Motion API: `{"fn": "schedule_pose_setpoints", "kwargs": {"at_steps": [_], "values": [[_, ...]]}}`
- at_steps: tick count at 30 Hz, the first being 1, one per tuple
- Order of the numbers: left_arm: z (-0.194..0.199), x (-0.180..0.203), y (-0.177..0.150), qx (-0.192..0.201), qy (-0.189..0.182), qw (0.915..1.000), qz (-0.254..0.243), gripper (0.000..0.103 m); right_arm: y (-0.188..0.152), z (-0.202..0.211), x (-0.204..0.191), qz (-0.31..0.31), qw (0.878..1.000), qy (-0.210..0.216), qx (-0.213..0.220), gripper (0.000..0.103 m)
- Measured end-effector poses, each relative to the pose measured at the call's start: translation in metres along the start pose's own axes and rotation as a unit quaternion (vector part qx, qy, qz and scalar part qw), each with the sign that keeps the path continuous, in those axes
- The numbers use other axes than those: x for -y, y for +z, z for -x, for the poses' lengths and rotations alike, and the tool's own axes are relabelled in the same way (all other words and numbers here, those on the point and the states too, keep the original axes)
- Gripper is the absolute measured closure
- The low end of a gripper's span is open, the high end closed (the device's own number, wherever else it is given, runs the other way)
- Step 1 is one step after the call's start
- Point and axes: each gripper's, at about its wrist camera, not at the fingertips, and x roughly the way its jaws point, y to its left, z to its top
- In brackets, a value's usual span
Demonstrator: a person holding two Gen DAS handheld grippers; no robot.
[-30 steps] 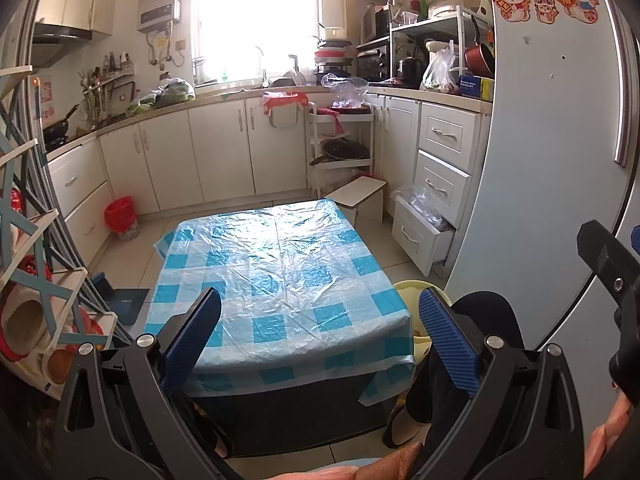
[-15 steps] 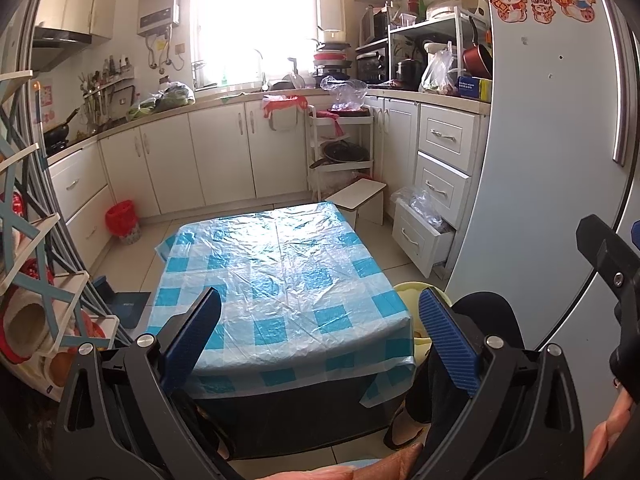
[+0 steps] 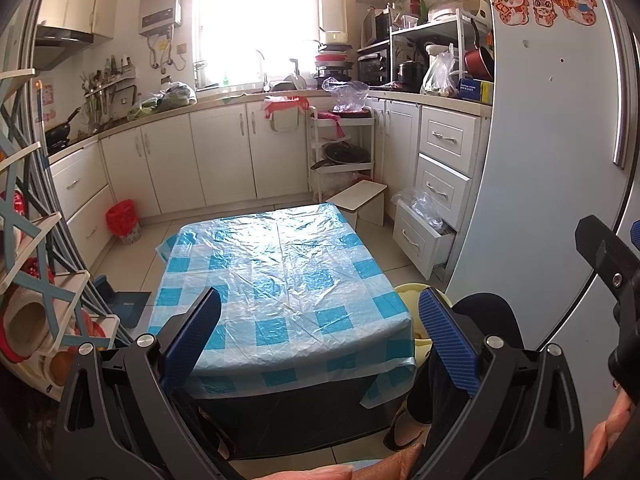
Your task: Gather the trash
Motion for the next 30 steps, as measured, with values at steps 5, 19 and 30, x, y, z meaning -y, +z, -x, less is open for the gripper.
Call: {"fn": "schedule_pose_setpoints", "kwargs": {"at_steps": [5,19,30], "values": [[0.0007,0.0008,0.0006,0.001,0.001,1.0000,0.001,0.008,0.0010,0.0000,0.0007,0.000,1.000,0.001,0.001,0.007],[0.0011,0.0005,0.0007,0.002,0.003,1.0000,0.002,0.008,0.0013,-0.0007,0.0028,0.000,1.000,0.002,0.001,0.007],[0.0030,0.0007,0.0006,-0.001,0.001,1.0000,0.005,0.008,0.0018,0.0008,0.0018,-0.001,1.000,0.003,-0.002,0.007]]}}
